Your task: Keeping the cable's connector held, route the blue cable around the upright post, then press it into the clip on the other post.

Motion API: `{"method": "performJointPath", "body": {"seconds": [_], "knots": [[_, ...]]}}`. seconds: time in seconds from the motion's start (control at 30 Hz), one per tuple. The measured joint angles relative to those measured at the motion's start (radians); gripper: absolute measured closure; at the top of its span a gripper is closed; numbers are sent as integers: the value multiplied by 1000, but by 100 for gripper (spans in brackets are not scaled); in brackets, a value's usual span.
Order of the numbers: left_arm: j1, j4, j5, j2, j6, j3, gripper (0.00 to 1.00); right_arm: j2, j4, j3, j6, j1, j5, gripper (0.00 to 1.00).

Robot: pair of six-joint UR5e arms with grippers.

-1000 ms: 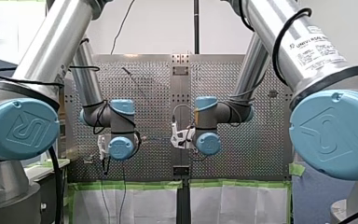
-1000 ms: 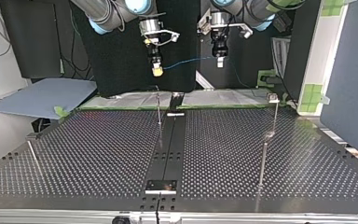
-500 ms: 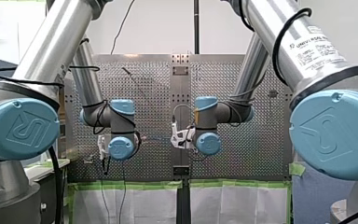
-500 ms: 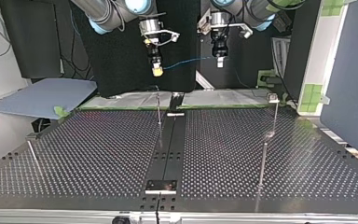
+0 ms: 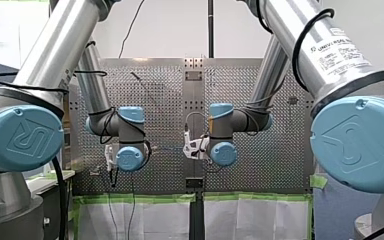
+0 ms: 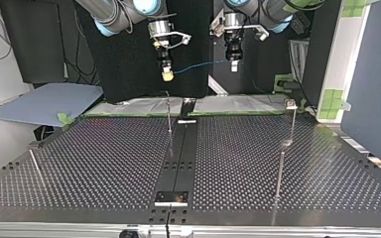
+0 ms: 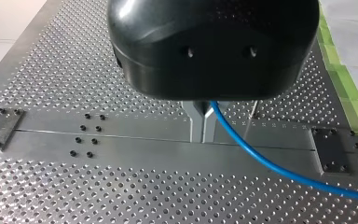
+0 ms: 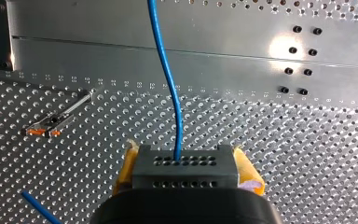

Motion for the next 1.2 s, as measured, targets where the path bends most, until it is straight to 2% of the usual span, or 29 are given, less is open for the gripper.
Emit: {"method": "performJointPath", "body": {"seconds": [0.23, 0.53, 1.07, 1.2], "knots": [[-2, -1, -2, -2, 1, -1, 100, 0, 0, 0, 0, 0, 0, 100], [-30, -6, -10, -54, 9, -1, 100, -1, 0, 0, 0, 1, 0, 100], [-31, -6, -11, -58, 9, -1, 100, -2, 0, 0, 0, 2, 0, 100], [-31, -6, -11, -58, 9, -2, 100, 13, 15, -11, -9, 16, 8, 100]]}}
